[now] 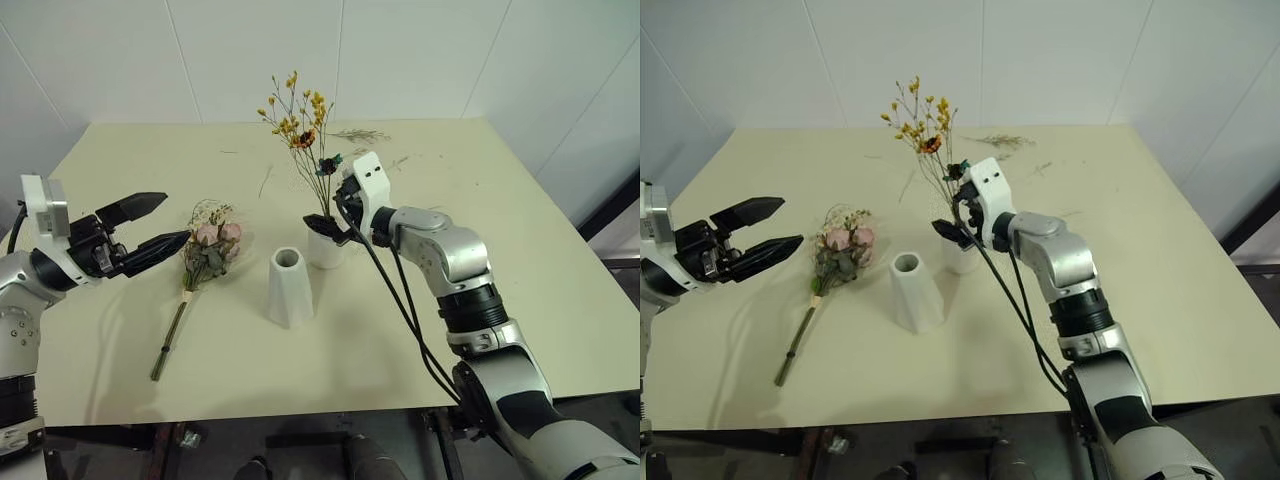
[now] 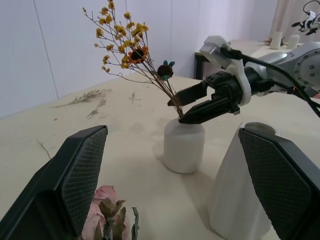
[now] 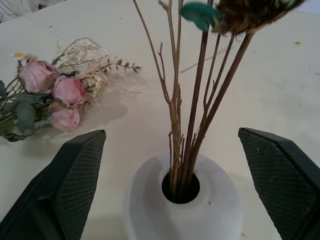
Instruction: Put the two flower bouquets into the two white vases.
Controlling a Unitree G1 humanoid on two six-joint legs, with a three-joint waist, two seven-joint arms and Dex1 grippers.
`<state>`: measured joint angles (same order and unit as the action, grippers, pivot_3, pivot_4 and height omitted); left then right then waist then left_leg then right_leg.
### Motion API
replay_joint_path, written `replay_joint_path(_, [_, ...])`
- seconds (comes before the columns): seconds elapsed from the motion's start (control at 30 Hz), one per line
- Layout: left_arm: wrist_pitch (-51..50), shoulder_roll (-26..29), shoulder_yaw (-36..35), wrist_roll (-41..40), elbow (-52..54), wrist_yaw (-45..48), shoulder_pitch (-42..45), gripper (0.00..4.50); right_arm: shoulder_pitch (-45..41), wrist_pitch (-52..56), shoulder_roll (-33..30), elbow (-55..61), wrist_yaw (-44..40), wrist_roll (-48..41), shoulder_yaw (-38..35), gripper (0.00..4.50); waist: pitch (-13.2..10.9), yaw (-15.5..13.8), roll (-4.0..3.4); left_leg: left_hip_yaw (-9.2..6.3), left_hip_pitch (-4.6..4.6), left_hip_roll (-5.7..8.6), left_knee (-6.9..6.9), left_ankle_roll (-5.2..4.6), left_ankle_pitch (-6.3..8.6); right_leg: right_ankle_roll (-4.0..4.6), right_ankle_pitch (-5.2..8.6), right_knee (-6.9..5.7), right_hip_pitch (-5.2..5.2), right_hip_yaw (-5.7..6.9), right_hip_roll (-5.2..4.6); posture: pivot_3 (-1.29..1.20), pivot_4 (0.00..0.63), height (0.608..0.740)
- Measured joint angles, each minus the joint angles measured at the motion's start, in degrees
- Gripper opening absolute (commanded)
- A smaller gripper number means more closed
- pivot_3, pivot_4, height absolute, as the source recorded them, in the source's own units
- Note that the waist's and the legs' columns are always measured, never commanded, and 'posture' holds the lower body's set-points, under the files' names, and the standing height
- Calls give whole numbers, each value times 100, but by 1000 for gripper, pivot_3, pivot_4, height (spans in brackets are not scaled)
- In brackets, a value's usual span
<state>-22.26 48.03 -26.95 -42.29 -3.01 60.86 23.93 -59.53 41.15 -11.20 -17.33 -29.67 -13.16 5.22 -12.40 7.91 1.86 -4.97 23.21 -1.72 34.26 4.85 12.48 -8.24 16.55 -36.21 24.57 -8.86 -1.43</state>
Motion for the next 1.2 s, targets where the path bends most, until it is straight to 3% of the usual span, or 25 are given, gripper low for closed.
replay_joint_path(0.07, [0,0,0,0,1,-12,-1,4500,-88,-124,67,-174,79,45,-44,3941,0,1,0,0,0,0,0,0,0,0,0,1,0,0,0,0,150,740])
replay_joint_path(0.43, [1,-31,1,0,3,-43,0,4500,-163,-528,182,-359,205,94,-182,184,0,-1,0,0,1,0,-3,0,0,0,0,3,0,1,0,0,150,740])
replay_joint_path(0.47, [1,-35,1,0,3,-44,0,4500,-127,-564,182,-330,206,92,-198,45,0,-1,0,-1,1,0,-3,0,0,0,0,3,0,1,0,0,150,740])
replay_joint_path(1.2, [0,-49,56,0,-1,-71,18,4500,871,-2057,429,-98,397,90,-459,45,0,-1,0,0,0,0,-3,0,0,-1,0,2,-1,1,0,0,150,740])
